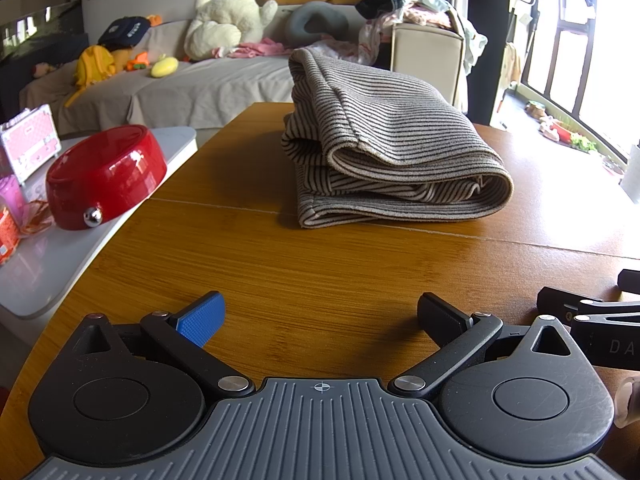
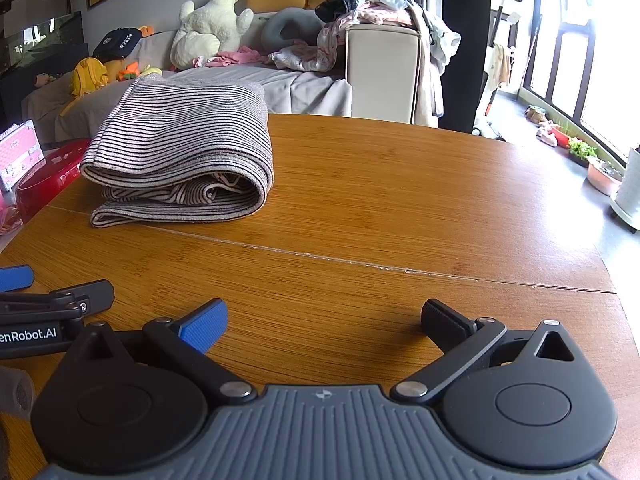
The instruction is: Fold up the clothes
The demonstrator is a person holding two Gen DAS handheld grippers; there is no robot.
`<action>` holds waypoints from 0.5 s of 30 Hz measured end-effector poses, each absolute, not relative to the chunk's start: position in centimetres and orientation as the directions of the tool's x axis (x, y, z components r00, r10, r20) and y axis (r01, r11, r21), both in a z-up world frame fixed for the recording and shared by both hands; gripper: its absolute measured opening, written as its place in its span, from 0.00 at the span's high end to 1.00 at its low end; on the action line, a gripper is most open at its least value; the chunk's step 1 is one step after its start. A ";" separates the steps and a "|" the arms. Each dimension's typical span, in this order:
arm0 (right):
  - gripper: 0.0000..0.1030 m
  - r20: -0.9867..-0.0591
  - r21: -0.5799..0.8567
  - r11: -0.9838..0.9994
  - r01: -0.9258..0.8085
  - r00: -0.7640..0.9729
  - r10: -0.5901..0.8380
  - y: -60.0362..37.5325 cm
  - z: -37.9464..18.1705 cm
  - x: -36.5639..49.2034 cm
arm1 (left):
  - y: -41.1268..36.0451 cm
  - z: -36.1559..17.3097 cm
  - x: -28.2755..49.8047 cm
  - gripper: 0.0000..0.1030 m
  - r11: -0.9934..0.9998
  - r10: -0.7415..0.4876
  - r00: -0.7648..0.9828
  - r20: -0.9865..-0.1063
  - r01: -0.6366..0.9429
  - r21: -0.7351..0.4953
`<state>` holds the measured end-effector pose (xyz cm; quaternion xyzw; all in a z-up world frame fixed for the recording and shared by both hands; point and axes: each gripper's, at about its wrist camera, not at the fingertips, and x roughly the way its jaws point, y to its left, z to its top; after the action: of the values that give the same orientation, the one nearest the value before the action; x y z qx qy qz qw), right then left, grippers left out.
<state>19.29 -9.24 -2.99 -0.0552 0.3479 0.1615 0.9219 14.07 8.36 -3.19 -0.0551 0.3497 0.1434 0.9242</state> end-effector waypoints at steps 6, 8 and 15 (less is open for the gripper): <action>0.00 -0.659 0.011 0.942 -0.336 0.706 0.259 -9.2 -3.0 19.3 | 8.3 -3.2 14.0 0.00 0.953 0.226 0.714 -0.662 -0.303 -0.001; 0.00 -0.659 0.011 0.942 -0.336 0.706 0.259 -9.2 -3.0 19.3 | 8.4 -3.2 14.1 0.00 0.953 0.227 0.715 -0.662 -0.303 -0.001; 0.00 -0.659 0.011 0.942 -0.336 0.706 0.259 -9.2 -3.0 19.3 | 8.4 -3.2 14.2 0.00 0.952 0.228 0.716 -0.660 -0.305 -0.002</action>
<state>19.27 -9.24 -3.02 -0.0551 0.3479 0.1614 0.9219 14.17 8.39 -3.24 -0.0552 0.3483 0.1441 0.9246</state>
